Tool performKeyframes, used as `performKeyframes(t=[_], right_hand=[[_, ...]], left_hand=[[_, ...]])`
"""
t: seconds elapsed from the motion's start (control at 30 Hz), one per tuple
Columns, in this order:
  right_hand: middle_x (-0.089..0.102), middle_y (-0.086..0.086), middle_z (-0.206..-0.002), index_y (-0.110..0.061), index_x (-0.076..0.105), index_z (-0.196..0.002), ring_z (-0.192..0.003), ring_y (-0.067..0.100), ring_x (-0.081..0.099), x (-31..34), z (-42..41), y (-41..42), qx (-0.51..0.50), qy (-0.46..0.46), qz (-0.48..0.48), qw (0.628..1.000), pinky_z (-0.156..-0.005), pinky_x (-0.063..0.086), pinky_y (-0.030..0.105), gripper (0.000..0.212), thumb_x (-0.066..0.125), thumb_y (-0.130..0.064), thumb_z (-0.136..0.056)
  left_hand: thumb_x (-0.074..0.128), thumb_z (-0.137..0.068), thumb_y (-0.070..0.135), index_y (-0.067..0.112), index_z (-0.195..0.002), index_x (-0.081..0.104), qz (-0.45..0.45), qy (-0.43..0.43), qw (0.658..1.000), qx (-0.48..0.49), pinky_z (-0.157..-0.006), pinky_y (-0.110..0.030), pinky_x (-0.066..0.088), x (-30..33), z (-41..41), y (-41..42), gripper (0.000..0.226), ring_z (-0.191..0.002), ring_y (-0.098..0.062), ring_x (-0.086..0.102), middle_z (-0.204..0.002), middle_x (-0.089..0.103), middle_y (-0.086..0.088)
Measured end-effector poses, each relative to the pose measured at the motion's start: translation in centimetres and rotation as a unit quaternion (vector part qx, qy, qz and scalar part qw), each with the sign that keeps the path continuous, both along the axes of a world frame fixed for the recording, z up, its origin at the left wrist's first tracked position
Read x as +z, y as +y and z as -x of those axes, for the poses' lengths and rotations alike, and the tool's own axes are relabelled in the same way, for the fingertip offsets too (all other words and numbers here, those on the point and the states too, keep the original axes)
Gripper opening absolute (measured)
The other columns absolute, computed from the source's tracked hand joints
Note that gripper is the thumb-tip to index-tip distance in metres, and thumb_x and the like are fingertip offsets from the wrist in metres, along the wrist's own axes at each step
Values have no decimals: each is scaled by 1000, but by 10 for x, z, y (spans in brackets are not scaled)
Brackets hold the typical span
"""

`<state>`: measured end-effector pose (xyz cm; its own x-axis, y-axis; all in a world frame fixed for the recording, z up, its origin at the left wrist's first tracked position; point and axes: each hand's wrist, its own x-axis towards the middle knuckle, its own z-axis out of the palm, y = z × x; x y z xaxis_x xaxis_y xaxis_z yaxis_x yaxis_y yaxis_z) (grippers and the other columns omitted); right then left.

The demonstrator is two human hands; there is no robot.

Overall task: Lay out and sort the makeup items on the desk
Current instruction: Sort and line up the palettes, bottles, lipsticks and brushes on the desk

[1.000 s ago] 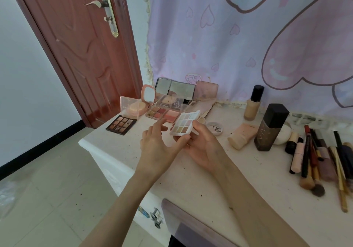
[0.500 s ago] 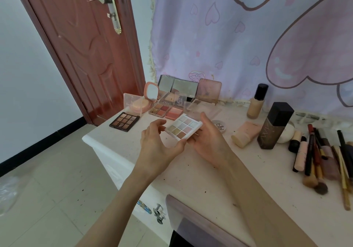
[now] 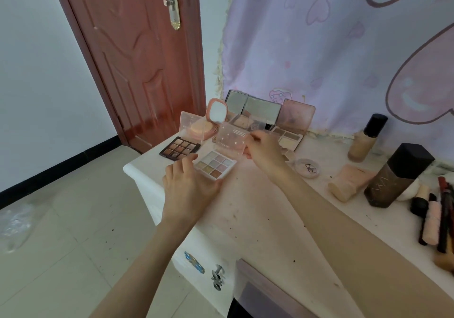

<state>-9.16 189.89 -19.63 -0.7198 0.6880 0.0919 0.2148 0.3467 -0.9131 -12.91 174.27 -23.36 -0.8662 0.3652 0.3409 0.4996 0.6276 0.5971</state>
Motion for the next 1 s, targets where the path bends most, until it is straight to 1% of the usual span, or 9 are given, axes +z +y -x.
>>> performKeyframes(t=[0.07,0.17,0.33,0.43,0.53,0.67,0.77,0.87,1.0], right_hand=[[60,4,-71,-8,63,-85,-78,28,63,1,14,5,-4,-15,-13,1000,-77,51,42,19,45,-8,-93],[63,15,-75,5,67,-88,-74,28,60,1,29,12,-12,-24,-5,1000,-74,50,40,20,50,-5,-90],[53,7,-63,8,66,-95,-50,9,51,6,37,17,-12,-13,49,999,-42,42,12,19,50,-1,-91],[52,11,-64,12,62,-100,-36,1,48,9,37,16,-19,-6,62,998,-37,39,9,19,47,5,-90],[55,15,-74,11,61,-103,-47,12,50,9,42,15,-23,1,63,998,-45,46,15,21,47,7,-89],[62,9,-79,0,65,-104,-64,20,60,7,46,16,-29,-6,46,998,-70,57,35,21,50,3,-89],[58,2,-74,-3,61,-115,-68,20,64,7,41,16,-22,1,71,997,-69,56,31,27,50,1,-90],[57,-1,-72,0,57,-119,-83,27,68,6,32,15,-13,15,92,996,-81,57,37,30,51,1,-90],[61,2,-75,1,60,-114,-76,22,64,8,11,20,-8,37,93,995,-82,56,40,27,54,1,-88]], left_hand=[[70,-72,50,11,-131,41,16,24,1000,2,-99,-34,25,-5,8,0,77,-119,-28,37,-127,50,-10],[66,-76,50,12,-130,41,29,33,999,-4,-96,-31,24,-9,17,0,70,-118,-27,36,-127,48,-9],[63,-77,55,16,-127,42,36,35,999,-2,-95,-30,23,-12,25,4,67,-116,-23,34,-125,48,-4],[61,-79,53,16,-127,43,41,44,998,1,-94,-30,23,-12,26,5,64,-116,-24,33,-126,46,-5],[60,-81,50,15,-127,43,45,45,998,-1,-95,-30,23,-12,26,5,60,-116,-23,32,-126,46,-4],[59,-82,51,16,-127,43,53,42,998,-1,-96,-30,23,-12,26,5,59,-116,-23,32,-126,46,-3],[58,-83,51,16,-129,42,60,33,998,0,-96,-31,22,-10,25,6,60,-117,-24,31,-127,46,-4],[57,-84,51,15,-131,40,80,31,996,4,-97,-32,22,-8,22,5,62,-118,-26,31,-128,44,-6],[59,-85,43,15,-128,45,101,55,993,-22,-97,-37,26,-10,10,10,54,-119,-28,33,-128,45,-7]])
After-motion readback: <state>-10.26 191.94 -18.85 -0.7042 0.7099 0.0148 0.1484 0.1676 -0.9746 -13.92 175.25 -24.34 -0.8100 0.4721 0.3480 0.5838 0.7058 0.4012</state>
